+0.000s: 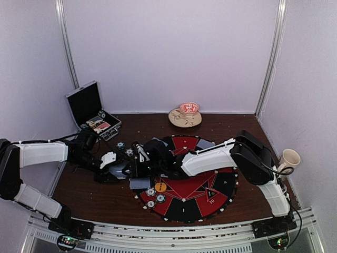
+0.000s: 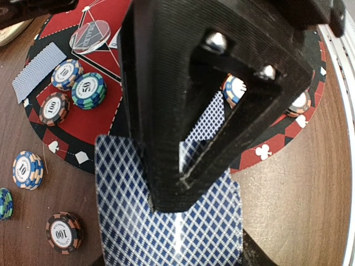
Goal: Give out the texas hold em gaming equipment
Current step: Pick up the poker card from the face-down deck piles.
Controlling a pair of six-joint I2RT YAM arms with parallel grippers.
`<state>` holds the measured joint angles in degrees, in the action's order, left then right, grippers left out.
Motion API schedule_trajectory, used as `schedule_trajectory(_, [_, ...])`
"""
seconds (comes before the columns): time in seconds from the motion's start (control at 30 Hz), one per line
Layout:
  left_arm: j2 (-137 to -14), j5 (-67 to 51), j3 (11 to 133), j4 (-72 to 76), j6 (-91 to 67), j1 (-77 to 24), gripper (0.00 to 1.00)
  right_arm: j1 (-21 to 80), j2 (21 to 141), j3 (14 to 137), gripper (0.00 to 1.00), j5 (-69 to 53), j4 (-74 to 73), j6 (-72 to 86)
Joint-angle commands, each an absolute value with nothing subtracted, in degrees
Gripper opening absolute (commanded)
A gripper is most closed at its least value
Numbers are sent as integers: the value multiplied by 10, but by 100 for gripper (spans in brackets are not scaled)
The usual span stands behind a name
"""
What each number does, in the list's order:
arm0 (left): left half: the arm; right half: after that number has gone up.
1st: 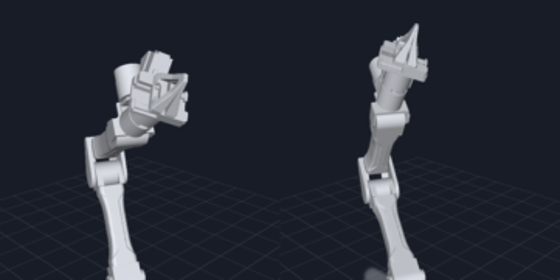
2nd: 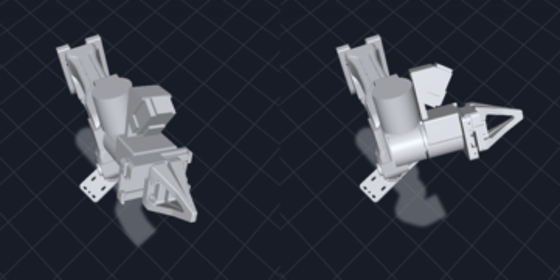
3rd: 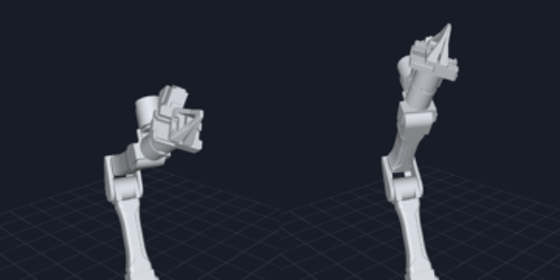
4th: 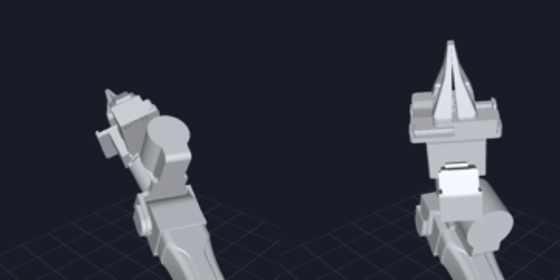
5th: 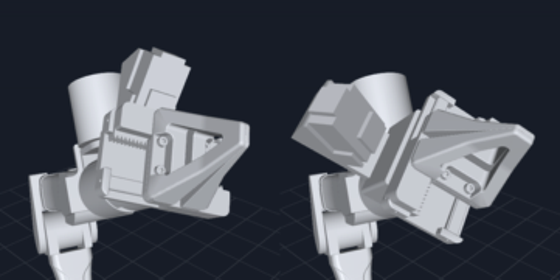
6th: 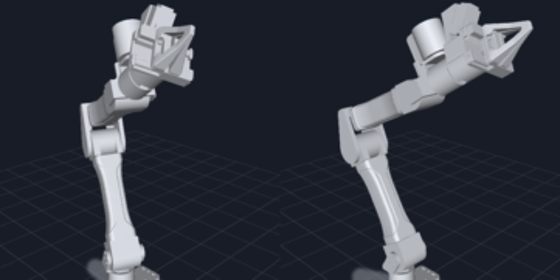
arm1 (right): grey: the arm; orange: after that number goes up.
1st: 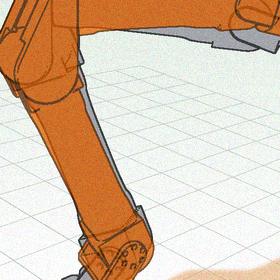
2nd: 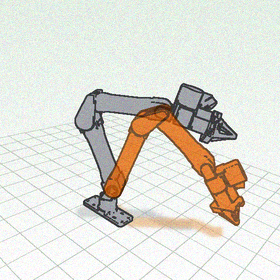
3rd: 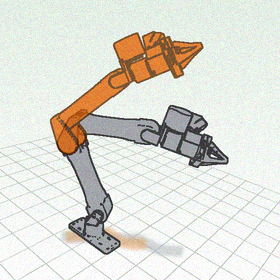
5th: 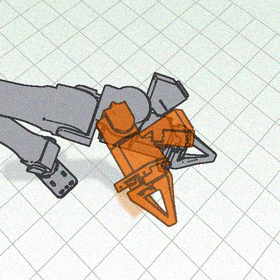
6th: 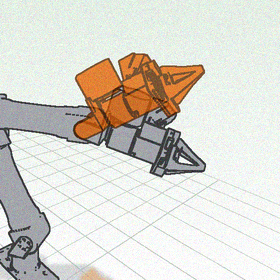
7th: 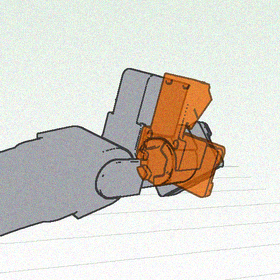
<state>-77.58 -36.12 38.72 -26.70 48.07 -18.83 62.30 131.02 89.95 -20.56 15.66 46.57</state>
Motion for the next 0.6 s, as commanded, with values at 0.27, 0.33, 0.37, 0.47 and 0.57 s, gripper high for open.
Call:
schedule_trajectory(0.27, [-774, -385, 389, -257, 485, -186, 52, 624, 1261, 873, 19, -223, 165, 457])
schedule_trajectory(0.33, [-773, -385, 388, -257, 484, -187, 52, 625, 1257, 872, 17, -221, 161, 453])
schedule_trajectory(0.37, [-774, -385, 389, -257, 485, -186, 52, 625, 1256, 873, 15, -221, 160, 452])
schedule_trajectory(0.47, [-776, -385, 389, -257, 485, -187, 53, 627, 1253, 873, 7, -224, 162, 451])
schedule_trajectory(0.57, [-776, -385, 389, -257, 485, -187, 52, 629, 1255, 875, 0, -232, 170, 451])
